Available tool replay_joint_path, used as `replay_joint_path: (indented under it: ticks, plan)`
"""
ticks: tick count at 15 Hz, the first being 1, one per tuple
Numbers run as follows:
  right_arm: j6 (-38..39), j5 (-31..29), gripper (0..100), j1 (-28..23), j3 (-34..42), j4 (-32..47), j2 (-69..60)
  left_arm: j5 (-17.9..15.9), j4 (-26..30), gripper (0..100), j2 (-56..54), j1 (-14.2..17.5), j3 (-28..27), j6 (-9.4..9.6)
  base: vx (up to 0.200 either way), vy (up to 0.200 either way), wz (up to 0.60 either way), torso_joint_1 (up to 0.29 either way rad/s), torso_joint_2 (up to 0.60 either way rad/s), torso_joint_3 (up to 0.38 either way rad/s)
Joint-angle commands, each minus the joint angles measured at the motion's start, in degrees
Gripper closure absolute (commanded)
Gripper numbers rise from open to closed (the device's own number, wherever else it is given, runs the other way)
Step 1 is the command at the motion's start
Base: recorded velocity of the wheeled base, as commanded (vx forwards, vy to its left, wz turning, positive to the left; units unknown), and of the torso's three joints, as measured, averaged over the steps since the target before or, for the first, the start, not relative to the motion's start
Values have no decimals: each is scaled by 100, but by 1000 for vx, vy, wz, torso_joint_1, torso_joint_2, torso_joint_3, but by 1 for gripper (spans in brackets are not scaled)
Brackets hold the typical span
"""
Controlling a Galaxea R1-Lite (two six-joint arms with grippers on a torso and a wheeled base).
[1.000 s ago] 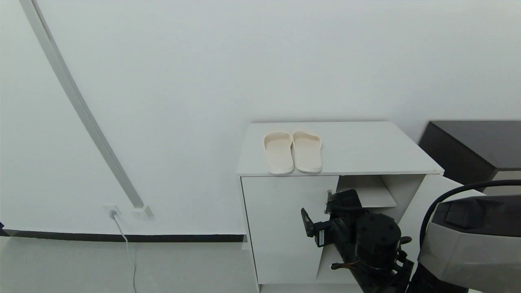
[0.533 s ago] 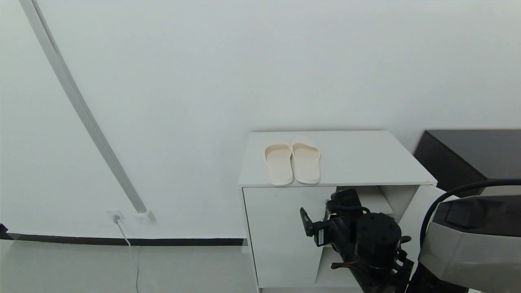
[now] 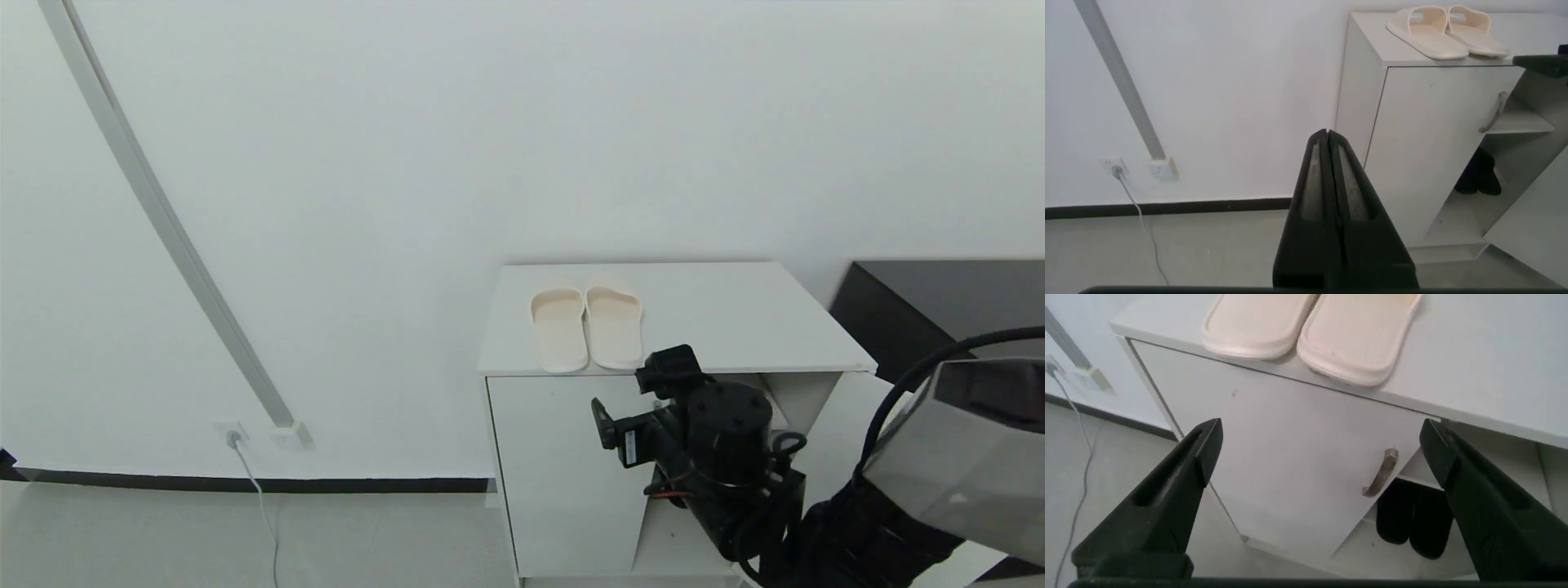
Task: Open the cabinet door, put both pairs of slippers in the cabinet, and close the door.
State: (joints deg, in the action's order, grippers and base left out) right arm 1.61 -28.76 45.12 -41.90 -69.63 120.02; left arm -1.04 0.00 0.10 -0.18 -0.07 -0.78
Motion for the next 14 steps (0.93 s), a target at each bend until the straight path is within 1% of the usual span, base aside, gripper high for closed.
replay_joint_path:
  ticks: [1,2,3,4,5,7,11,14]
  plan:
    - [279,2,0,6,-811,1083,-716,-2,-9,100,-1,1,-1,-1,0,0,0,0,0,0]
    - [533,-16,0,41,-1207,1874,-892,-2,0,100,-1,1,7,-1,0,0,0,0,0,0]
    - [753,-69,0,85,-1532,2481,-989,-2,0,100,-1,1,-1,-1,0,0,0,0,0,0]
    - [1096,-297,0,164,-2077,3342,-1042,-2,0,100,-1,1,-1,8,0,0,0,0,0,0]
    - [1237,-490,0,234,-2411,3729,-1024,-2,0,100,-1,1,7,-1,0,0,0,0,0,0]
    - [1254,-543,0,305,-2569,3870,-971,-2,0,100,-1,1,-1,-1,0,0,0,0,0,0]
    - [1254,-561,0,340,-2507,3852,-901,-11,0,100,-1,1,-1,-1,0,0,0,0,0,0]
    - [1263,-552,0,349,-2384,3843,-875,-11,0,100,-1,1,-1,-1,200,0,0,-12,-2,2]
